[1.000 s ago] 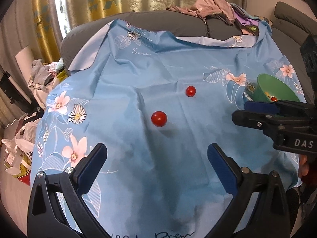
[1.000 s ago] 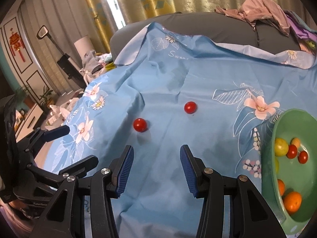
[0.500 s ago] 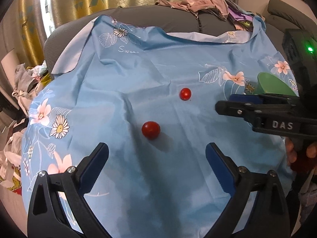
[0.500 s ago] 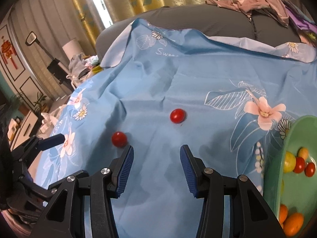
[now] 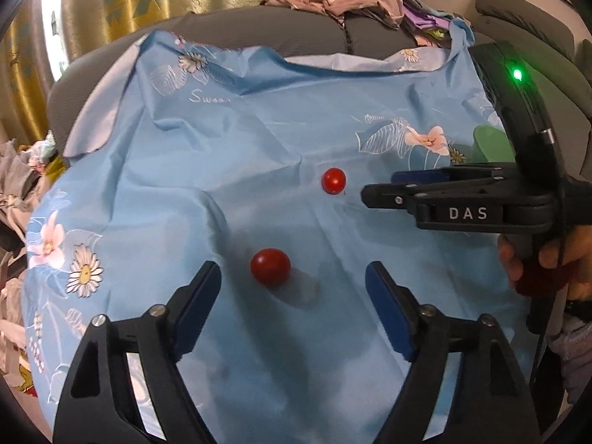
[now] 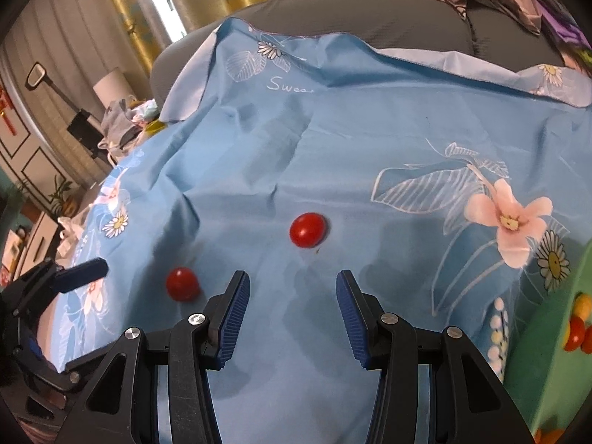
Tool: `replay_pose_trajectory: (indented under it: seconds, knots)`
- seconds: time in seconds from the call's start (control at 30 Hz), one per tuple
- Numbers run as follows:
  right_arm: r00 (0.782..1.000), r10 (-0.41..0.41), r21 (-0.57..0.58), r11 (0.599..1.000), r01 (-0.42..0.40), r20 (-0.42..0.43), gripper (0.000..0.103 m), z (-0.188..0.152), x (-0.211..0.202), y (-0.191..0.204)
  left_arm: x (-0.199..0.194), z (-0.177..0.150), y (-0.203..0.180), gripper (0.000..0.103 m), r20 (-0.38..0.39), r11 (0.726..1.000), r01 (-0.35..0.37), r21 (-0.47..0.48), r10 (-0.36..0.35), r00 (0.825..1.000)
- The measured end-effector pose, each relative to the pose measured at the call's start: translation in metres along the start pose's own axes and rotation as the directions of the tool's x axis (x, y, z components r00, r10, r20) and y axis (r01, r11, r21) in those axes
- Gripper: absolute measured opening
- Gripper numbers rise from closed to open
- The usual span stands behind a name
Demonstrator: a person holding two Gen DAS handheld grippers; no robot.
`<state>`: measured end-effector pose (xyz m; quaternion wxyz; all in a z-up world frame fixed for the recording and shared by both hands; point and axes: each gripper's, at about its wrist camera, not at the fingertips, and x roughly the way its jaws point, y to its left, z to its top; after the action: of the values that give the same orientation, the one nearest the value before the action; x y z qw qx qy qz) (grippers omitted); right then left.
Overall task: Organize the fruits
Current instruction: 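Grasp a cherry tomato with the right tool while the left tool grasps the other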
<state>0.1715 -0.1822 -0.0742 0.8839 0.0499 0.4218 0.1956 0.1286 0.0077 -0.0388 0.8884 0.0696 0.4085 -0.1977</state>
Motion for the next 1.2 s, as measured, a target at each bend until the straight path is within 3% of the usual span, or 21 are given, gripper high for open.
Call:
replay_pose_trajectory:
  seconds: [0.5, 0.73, 0.83, 1.1, 1.2]
  knots:
    - [0.997, -0.074, -0.028, 0.997, 0.074, -0.018, 0.049, 0.023, 0.039, 0.002, 0.05, 0.006, 0.006, 0.049, -0.115, 0.995, 0.025, 0.093, -0.014, 0.993]
    - [0.997, -0.075, -0.043, 0.996, 0.074, -0.012, 0.049, 0.026, 0.046, 0.003, 0.059, 0.005, 0.008, 0.043, -0.127, 0.993, -0.026, 0.115, 0.041, 0.991]
    - [0.997, -0.081, -0.052, 0.995, 0.08, -0.014, 0.049, 0.027, 0.05, 0.002, 0.067, 0.002, 0.006, 0.031, -0.159, 0.989, -0.05, 0.142, 0.073, 0.985]
    - [0.997, -0.083, -0.073, 0.994, 0.083, -0.004, 0.049, 0.026, 0.061, 0.001, 0.069, 0.001, 0.008, 0.031, -0.152, 0.99, -0.048, 0.133, 0.068, 0.986]
    - [0.995, -0.099, -0.089, 0.991, 0.099, 0.008, 0.035, 0.026, 0.061, 0.001, 0.069, 0.0, 0.007, 0.031, -0.146, 0.991, -0.049, 0.122, 0.066, 0.987]
